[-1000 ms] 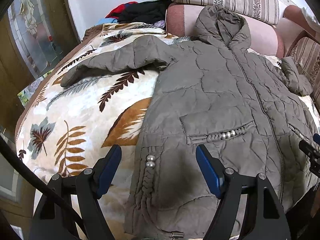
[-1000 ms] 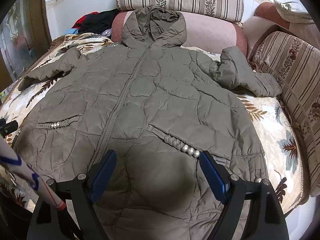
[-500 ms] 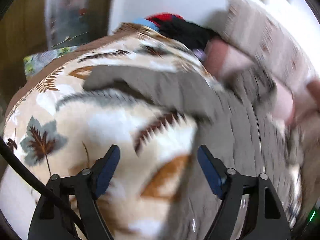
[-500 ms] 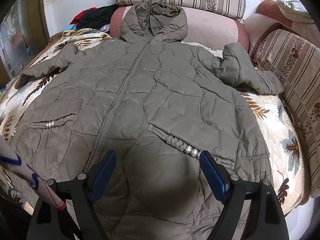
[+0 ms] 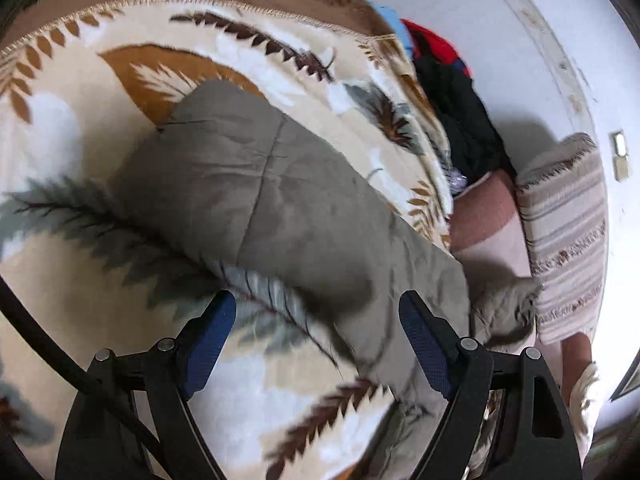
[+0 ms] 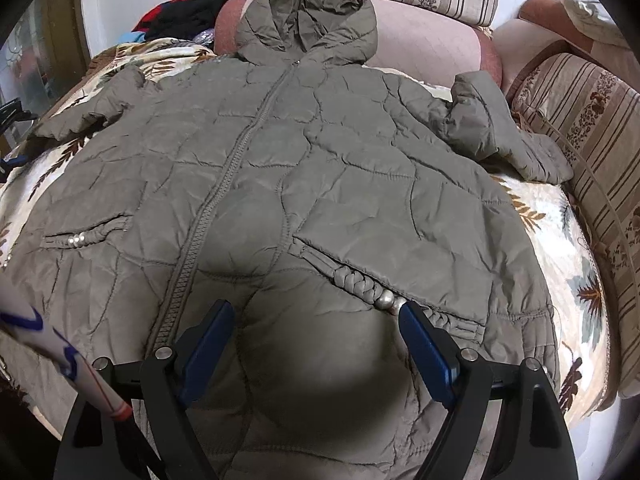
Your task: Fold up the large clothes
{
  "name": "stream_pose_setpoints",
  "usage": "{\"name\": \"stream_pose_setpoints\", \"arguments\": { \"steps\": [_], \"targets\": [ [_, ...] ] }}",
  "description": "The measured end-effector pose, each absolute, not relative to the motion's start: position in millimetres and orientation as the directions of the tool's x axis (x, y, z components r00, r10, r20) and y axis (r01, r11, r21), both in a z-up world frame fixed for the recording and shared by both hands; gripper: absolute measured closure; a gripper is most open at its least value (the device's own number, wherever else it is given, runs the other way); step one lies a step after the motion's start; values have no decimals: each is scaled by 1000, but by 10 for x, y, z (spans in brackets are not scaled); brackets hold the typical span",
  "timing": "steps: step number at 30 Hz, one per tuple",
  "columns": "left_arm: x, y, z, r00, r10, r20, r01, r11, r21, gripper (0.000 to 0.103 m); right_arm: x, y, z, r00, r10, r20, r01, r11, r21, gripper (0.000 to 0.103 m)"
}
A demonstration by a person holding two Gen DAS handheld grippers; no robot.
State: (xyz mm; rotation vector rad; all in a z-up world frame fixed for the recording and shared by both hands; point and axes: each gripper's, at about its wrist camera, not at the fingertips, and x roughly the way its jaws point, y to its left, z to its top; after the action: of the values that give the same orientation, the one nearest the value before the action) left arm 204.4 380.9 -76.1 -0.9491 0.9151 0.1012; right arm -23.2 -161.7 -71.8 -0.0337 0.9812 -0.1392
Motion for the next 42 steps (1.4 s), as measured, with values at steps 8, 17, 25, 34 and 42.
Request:
{"name": "stream_pose_setpoints", "arguments": {
  "steps": [8, 17, 25, 34, 42],
  "targets": [
    [2309, 4076, -537, 555, -117, -824, -558, 682, -473, 91, -170, -1657, -756, 545, -132, -828, 109, 990, -86, 15],
    [2332, 3031, 315, 605, 33, -795, -346, 911, -226, 94, -252, -1752, -691, 595, -85, -799, 110, 994, -23, 15],
    [2267, 1326, 529, 604, -228, -764, 3, 959, -284, 95, -456, -2005, -516, 656, -66, -752, 162, 985, 56, 15],
    [2055, -431, -124, 406, -404, -820, 260, 911, -320, 93, -635, -2411, -482, 672, -69, -737, 253, 957, 142, 15],
    [1703, -651, -306, 324, -489, -810, 326, 861, -389, 46, -650, -2563, -443, 661, -74, -747, 295, 941, 167, 14]
  ]
}}
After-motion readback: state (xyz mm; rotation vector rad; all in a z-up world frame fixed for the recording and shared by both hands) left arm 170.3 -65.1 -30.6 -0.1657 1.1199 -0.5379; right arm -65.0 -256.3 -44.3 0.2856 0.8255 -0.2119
